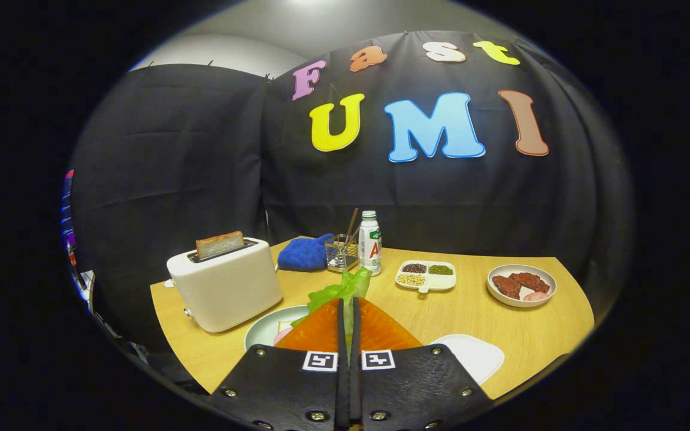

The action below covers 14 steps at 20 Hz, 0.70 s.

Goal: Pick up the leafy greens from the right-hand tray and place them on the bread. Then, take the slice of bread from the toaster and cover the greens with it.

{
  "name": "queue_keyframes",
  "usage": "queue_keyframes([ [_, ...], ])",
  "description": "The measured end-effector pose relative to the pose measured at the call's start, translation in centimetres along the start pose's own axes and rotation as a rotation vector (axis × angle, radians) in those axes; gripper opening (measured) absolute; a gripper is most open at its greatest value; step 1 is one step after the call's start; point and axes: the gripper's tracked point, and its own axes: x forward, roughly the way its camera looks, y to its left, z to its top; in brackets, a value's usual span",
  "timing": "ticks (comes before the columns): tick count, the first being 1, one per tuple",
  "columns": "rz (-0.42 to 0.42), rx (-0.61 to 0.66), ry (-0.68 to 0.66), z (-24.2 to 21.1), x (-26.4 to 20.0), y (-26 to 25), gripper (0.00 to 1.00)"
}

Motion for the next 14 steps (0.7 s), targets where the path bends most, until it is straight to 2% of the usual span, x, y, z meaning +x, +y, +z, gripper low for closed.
queue_keyframes([
  [5, -0.038, 0.008, -0.004, -0.8, 1.0, 1.6, 0.01],
  [10, 0.006, 0.050, 0.021, -3.0, 2.2, 4.5, 0.00],
  [14, -0.007, 0.061, 0.045, -4.7, 3.5, 5.1, 0.00],
])
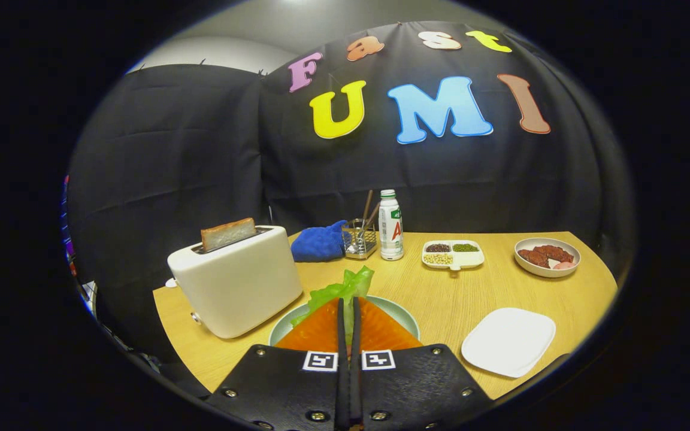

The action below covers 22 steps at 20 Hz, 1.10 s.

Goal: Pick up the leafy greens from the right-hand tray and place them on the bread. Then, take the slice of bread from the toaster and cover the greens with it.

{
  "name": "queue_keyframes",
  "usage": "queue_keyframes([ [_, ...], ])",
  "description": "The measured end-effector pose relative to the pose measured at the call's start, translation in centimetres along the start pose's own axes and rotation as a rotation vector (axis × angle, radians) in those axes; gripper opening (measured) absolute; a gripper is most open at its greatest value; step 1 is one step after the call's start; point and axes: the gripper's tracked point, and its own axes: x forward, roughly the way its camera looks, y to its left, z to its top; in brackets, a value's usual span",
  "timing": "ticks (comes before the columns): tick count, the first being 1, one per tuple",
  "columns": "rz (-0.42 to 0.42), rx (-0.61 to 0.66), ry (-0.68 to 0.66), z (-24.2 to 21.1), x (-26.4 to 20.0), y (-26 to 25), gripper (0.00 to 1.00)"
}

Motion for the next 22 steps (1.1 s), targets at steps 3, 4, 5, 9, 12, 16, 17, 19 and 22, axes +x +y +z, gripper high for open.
queue_keyframes([
  [3, -0.003, 0.019, 0.043, -2.1, 1.2, 0.3, 0.01],
  [4, -0.007, 0.017, 0.053, -2.6, 1.5, 0.2, 0.01],
  [5, -0.019, 0.009, 0.059, -3.1, 1.8, 0.1, 0.01],
  [9, -0.071, -0.036, 0.091, -5.3, 3.1, -0.7, 0.01],
  [12, -0.078, -0.047, 0.106, -6.0, 3.2, -0.9, 0.09],
  [16, -0.165, -0.084, 0.090, -5.9, 2.2, -2.3, 0.24],
  [17, -0.173, -0.085, 0.092, -6.0, 2.1, -2.4, 0.24],
  [19, -0.164, -0.100, 0.102, -6.0, 2.5, -2.0, 0.24],
  [22, -0.145, -0.095, 0.120, -5.4, 3.3, -1.5, 0.40],
])
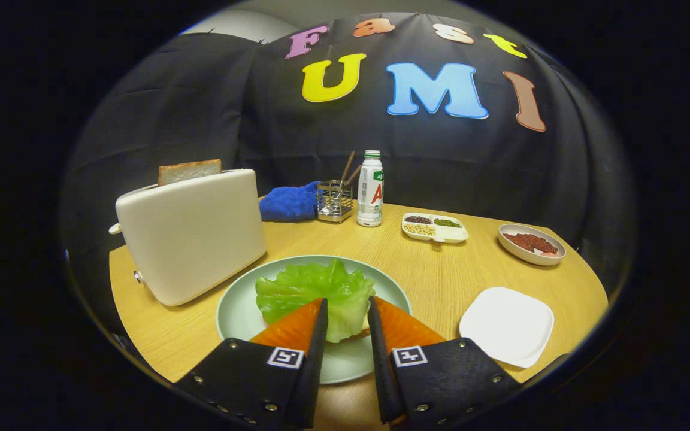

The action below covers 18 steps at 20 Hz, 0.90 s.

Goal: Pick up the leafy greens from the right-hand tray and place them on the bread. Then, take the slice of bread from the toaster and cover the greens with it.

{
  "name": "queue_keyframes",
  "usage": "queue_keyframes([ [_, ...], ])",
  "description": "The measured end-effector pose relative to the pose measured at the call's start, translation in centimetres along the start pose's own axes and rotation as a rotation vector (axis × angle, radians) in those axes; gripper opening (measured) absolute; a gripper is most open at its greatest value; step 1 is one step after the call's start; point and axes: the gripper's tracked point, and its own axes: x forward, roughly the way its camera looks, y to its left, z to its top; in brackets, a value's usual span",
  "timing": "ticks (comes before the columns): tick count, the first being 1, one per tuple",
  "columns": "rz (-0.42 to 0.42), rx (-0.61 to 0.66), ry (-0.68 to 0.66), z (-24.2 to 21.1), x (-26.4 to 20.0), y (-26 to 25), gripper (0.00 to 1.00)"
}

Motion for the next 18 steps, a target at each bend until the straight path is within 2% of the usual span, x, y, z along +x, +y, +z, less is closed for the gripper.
queue_keyframes([
  [2, -0.070, -0.008, -0.036, 1.1, -0.8, -1.8, 0.54],
  [4, -0.172, 0.009, -0.074, 2.1, -2.4, -4.2, 0.56],
  [7, -0.276, 0.049, -0.091, 3.8, -4.5, -5.1, 0.55],
  [12, -0.201, 0.025, -0.175, 6.5, -6.3, -0.7, 0.55],
  [15, -0.100, 0.040, -0.181, 7.6, -6.6, 3.3, 0.55],
  [18, -0.105, 0.030, -0.254, 10.0, -7.2, 6.2, 0.55],
])
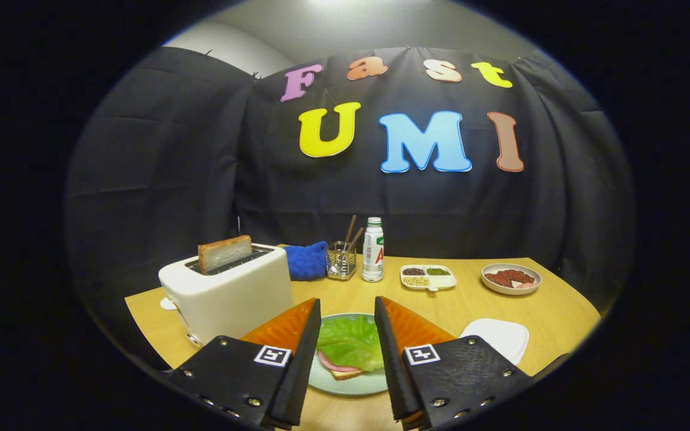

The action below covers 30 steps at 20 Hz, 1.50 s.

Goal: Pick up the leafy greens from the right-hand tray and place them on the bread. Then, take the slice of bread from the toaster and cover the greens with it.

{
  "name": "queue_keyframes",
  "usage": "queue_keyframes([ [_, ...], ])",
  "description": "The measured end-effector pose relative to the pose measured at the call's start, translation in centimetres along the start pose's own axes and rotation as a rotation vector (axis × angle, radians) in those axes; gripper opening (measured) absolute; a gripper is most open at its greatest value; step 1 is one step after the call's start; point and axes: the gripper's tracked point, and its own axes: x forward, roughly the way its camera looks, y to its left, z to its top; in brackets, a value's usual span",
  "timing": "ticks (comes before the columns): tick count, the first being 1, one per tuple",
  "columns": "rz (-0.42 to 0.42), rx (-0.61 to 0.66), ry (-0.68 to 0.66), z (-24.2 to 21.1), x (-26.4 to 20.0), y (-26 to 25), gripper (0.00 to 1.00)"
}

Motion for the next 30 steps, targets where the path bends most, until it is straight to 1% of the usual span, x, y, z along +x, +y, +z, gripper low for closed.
queue_keyframes([
  [3, -0.020, -0.013, -0.080, 2.5, 0.1, 4.1, 0.55],
  [4, -0.015, -0.021, -0.092, 3.1, 0.2, 5.8, 0.55],
  [8, 0.042, -0.012, -0.045, 3.1, 1.0, 11.7, 0.55],
  [12, 0.063, -0.021, -0.006, 2.2, 2.4, 15.7, 0.55],
  [16, 0.014, -0.012, 0.011, 1.8, 3.7, 17.6, 0.55],
  [17, 0.019, -0.013, 0.021, 1.7, 4.2, 18.4, 0.55],
  [21, -0.012, 0.016, 0.058, 1.3, 6.1, 19.1, 0.55],
  [23, -0.013, 0.023, 0.076, 1.4, 7.4, 19.8, 0.55],
  [25, -0.020, 0.023, 0.120, 0.8, 8.3, 20.1, 0.55],
  [30, -0.096, 0.032, 0.157, 0.7, 9.6, 19.7, 0.55],
])
